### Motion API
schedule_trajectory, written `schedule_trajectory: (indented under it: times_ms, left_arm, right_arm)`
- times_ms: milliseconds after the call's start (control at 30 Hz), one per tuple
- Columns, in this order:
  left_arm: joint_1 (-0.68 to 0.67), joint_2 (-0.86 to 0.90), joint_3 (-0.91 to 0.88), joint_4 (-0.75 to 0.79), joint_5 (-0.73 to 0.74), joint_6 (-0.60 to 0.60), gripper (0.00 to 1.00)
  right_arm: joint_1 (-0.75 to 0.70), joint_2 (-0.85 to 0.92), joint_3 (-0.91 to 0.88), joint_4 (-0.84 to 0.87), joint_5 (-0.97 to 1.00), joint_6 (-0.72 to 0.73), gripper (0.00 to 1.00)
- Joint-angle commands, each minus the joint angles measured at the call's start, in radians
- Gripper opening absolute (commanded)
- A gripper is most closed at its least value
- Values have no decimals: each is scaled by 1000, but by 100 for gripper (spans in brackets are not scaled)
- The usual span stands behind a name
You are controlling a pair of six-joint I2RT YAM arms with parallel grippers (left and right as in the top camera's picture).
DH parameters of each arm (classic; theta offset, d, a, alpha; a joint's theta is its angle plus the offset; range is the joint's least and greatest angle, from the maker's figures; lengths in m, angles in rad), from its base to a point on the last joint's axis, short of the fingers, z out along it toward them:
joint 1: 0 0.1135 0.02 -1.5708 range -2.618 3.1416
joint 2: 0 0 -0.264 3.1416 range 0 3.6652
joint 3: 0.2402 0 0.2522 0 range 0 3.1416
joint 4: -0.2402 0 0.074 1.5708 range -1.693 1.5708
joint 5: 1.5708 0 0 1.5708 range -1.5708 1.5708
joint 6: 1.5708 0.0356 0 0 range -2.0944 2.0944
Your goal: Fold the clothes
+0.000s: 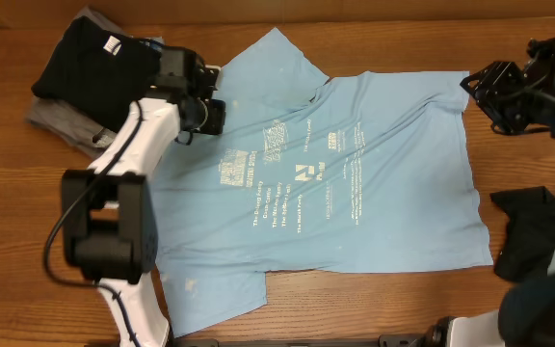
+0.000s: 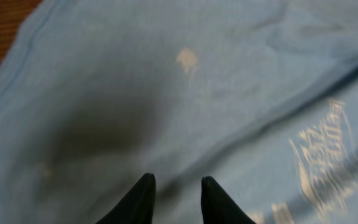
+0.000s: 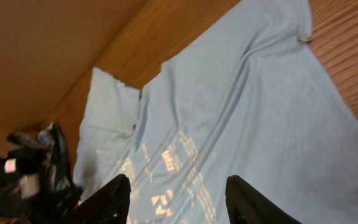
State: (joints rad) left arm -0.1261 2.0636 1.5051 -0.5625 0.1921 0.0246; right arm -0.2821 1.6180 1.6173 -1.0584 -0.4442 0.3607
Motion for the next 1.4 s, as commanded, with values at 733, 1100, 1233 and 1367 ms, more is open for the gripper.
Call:
schedule_trajectory:
  times_ms: [733,1100,1233,1367]
  left_arm:
    - [108,296,179,88,21,-165,29]
    - [80,276,680,-458,114,-83,36]
    - [92,235,907,-685,47,-85,32]
    - [94,129,1064,-889,-86,-128,35]
  right_arm:
    - [23,0,-263,-176,322,50,78]
    - [13,-4,-376,-144,354,137,77]
    - [11,-32,-376,-175,353,133,80]
    - [11,-101,-376,-208,353,130,81]
